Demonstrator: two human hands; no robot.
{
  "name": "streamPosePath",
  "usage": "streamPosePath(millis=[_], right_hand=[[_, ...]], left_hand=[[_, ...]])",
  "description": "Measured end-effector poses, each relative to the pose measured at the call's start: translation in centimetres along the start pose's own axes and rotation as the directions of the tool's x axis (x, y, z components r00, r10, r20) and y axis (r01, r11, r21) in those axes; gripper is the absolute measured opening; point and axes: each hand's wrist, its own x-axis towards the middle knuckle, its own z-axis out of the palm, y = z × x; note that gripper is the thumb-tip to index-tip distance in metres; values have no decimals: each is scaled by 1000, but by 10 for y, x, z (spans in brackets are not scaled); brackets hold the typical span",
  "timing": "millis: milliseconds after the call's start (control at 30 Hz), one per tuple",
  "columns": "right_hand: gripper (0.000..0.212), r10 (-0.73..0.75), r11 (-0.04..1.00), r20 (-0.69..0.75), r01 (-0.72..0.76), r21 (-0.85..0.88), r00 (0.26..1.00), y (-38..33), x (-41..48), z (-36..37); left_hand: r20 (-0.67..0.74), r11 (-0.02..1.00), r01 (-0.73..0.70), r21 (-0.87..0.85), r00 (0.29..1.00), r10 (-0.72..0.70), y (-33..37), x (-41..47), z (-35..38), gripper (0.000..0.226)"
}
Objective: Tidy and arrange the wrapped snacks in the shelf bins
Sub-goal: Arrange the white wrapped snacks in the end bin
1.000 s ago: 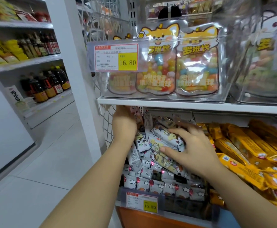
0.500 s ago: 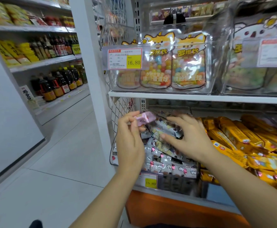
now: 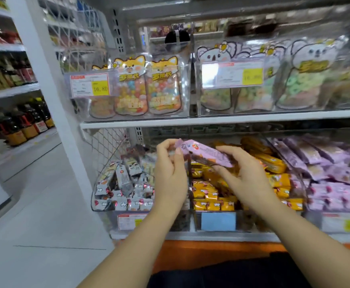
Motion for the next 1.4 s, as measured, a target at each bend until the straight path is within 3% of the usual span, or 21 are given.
streamPosePath(millis=[167, 400, 567, 700, 833, 1000, 1167, 1400], right_hand=[[30, 46, 995, -119, -57, -88, 992, 43, -18, -42], [22, 143, 979, -334, -183, -90, 932, 102, -42, -89], [21, 231, 935, -530, -337, -110, 816, 137, -54, -120], [19, 285, 888, -686, -454, -74, 670, 150, -55, -144], [18, 397, 832, -703, -554, 4, 591, 164, -47, -159], [23, 427, 833, -611, -553, -20, 666, 176, -45, -157], [19, 295, 826, -615, -519, -221, 731, 171, -55, -150], [15, 149, 924, -511, -303, -233, 846, 121, -45, -122]], left_hand=[[175, 989, -5, 150, 984, -21, 0, -6, 48, 29], [421, 932, -194, 307, 906, 51, 2, -13, 108, 34], [552, 857, -368, 360, 825, 122, 2, -17, 143, 31], [622, 784, -453, 424, 775, 112, 11, -23, 166, 31], [708, 772, -467, 431, 705, 31, 19, -30, 185, 33], [747, 793, -458, 402, 665, 5, 17, -31, 192, 31], [752, 804, -443, 396, 659, -7, 21, -30, 189, 31], [690, 833, -409, 373, 722, 46, 27, -28, 155, 28]])
